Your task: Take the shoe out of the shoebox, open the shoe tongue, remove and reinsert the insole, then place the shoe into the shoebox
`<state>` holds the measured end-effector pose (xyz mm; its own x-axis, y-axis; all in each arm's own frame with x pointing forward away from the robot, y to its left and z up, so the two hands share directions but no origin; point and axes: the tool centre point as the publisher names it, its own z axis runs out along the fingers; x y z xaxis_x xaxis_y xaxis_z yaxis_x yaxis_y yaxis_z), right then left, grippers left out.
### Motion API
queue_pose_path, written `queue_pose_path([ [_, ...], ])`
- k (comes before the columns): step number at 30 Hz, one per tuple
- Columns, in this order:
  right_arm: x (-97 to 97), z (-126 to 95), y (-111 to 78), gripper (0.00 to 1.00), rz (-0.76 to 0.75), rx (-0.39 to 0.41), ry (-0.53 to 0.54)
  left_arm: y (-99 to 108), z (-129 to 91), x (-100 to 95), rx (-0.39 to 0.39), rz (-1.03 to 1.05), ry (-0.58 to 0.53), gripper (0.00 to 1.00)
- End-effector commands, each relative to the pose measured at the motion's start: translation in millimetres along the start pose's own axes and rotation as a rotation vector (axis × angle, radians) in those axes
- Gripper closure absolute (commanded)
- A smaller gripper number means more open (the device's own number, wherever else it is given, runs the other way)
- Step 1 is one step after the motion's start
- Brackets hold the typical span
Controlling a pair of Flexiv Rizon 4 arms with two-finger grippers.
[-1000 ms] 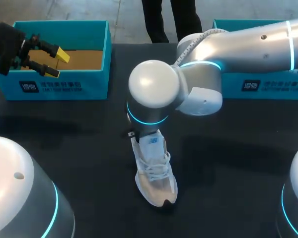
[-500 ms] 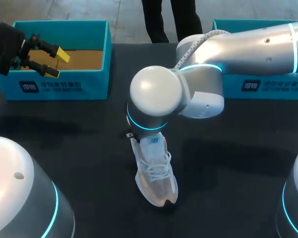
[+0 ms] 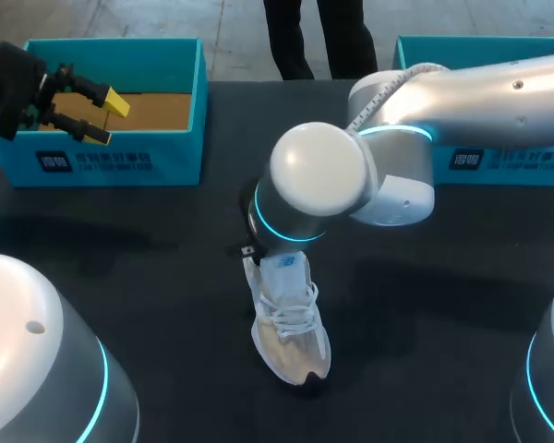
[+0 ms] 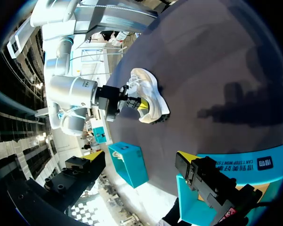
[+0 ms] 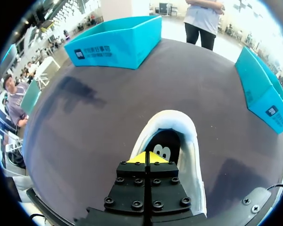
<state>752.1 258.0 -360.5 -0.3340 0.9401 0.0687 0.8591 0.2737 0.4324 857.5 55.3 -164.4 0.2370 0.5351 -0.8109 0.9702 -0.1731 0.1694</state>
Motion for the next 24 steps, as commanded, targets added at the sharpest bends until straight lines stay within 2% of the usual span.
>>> queue_pose_path([
  [1,-3.1,6,0.4,1.00,-0.004,-0.008,0.039,-1,0,-0.3,-0.001,0.001,0.002,0.00],
  [24,-4.2,35,-6.3,1.00,0.025,0.028,0.122,-1,0,-0.3,-0.001,0.001,0.002,0.00],
])
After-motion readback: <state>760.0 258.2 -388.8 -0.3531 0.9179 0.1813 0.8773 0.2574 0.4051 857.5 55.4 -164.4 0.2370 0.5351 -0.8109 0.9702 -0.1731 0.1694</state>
